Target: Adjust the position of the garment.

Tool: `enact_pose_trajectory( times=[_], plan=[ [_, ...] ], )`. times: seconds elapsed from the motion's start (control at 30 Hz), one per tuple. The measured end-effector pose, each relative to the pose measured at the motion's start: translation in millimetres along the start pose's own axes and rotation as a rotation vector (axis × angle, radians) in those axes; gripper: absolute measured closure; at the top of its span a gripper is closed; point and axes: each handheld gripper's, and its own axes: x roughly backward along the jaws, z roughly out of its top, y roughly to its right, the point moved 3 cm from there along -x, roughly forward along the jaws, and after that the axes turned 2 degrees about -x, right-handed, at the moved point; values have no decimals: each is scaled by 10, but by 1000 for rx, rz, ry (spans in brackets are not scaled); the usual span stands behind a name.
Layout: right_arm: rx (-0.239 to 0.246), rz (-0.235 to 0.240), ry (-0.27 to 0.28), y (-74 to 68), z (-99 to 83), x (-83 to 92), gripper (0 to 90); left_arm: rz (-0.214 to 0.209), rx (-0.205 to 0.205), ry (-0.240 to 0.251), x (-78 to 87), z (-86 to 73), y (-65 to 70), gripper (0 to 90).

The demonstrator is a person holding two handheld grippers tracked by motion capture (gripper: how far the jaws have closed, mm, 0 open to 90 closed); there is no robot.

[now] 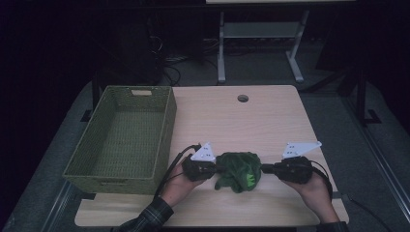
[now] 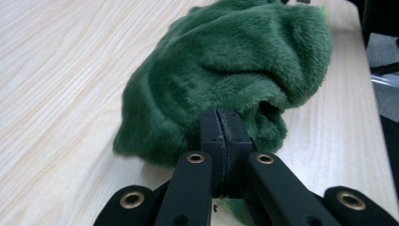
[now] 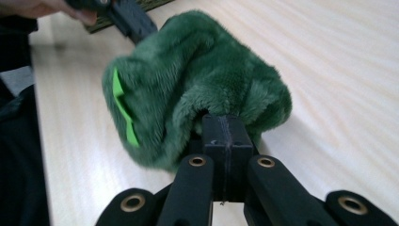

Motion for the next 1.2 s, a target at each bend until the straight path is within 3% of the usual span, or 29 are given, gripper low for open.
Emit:
enact_pose_trajectory(
  times=[0.2,0.33,0.4,0.5,0.57,0.6,0.63,0.67,0.9,1.0,1.03,1.07,1.1,1.13,1.2],
  plan=[
    [-27,10,-66,-50,-220,-82,900,-19,4,-18,42,-94,79,896],
    [-36,-29,-91,-13,-289,-115,900,-9,2,-50,16,-168,62,896],
    [-52,-77,-114,60,-323,-138,900,-18,11,-43,10,-188,49,897],
    [-78,-93,-83,168,-327,-124,900,-20,2,-25,4,-152,78,896],
    [-75,-79,-38,160,-291,-77,900,-24,-16,-23,-8,-127,103,897],
    [-71,-75,13,138,-229,-24,896,-26,-21,-28,-15,-122,112,897],
    [-71,-75,13,138,-229,-24,896,-26,-24,-29,-25,-120,117,897],
    [-74,-65,31,125,-192,-2,831,-32,-24,-32,-31,-119,121,896],
    [-79,19,127,9,97,22,632,-31,-28,-29,-41,-109,131,896],
    [-68,30,96,-34,180,-94,581,-33,-30,-29,-41,-106,131,896],
    [-65,20,75,-23,191,-147,607,-33,-32,-28,-41,-104,132,896],
    [-67,18,62,-4,193,-200,764,-32,-36,-26,-37,-100,133,895],
    [-56,21,49,5,184,-234,824,-32,-34,-21,-25,-98,144,894],
    [-40,-8,31,17,180,-255,850,-31,-38,-17,-15,-96,146,892],
    [-46,-16,33,36,175,-238,863,-35,-31,2,24,-91,162,890]
  ],
)
